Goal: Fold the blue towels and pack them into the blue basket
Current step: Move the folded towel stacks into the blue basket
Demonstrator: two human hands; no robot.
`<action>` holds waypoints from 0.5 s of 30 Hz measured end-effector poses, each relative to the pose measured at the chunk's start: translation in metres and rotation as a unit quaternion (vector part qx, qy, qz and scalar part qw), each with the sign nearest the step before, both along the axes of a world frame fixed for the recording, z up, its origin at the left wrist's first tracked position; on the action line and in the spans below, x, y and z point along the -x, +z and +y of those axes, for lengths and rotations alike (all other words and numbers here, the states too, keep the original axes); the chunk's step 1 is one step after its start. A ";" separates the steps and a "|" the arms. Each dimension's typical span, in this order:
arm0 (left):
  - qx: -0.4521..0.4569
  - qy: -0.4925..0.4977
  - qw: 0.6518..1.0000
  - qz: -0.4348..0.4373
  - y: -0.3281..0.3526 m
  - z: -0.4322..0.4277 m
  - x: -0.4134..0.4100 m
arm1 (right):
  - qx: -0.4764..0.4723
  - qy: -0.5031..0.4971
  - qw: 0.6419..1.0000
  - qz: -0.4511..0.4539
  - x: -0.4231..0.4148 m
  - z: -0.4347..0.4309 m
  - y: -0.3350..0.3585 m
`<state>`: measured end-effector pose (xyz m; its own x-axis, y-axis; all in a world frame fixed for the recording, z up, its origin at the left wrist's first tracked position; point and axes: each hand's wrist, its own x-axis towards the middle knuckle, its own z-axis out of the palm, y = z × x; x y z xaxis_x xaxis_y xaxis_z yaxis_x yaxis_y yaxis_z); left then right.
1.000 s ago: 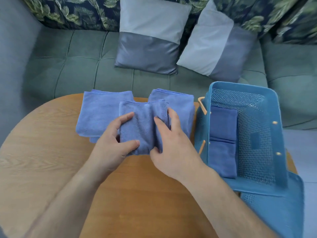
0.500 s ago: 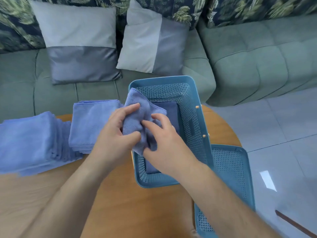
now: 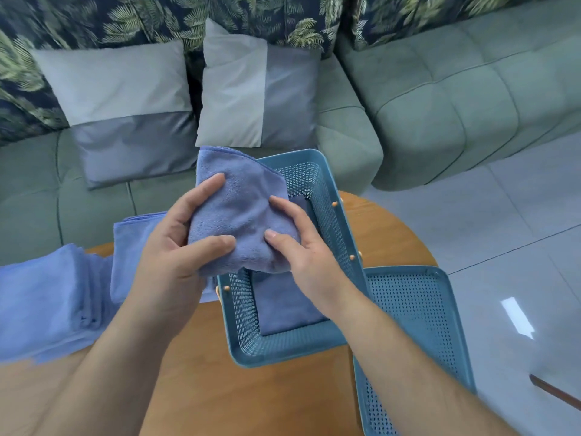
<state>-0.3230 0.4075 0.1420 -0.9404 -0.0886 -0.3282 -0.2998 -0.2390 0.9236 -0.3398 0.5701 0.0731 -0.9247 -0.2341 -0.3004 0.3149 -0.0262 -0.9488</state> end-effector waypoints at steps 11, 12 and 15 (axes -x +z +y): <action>0.531 -0.209 0.818 -0.070 -0.087 0.027 0.029 | -0.331 0.127 0.935 -0.009 0.039 0.013 -0.041; 0.533 -0.217 0.814 -0.081 -0.095 0.033 0.036 | -0.358 0.125 0.925 -0.002 0.044 0.010 -0.046; 0.549 -0.212 0.800 -0.115 -0.116 0.041 0.060 | -0.411 0.120 0.904 0.008 0.061 0.001 -0.068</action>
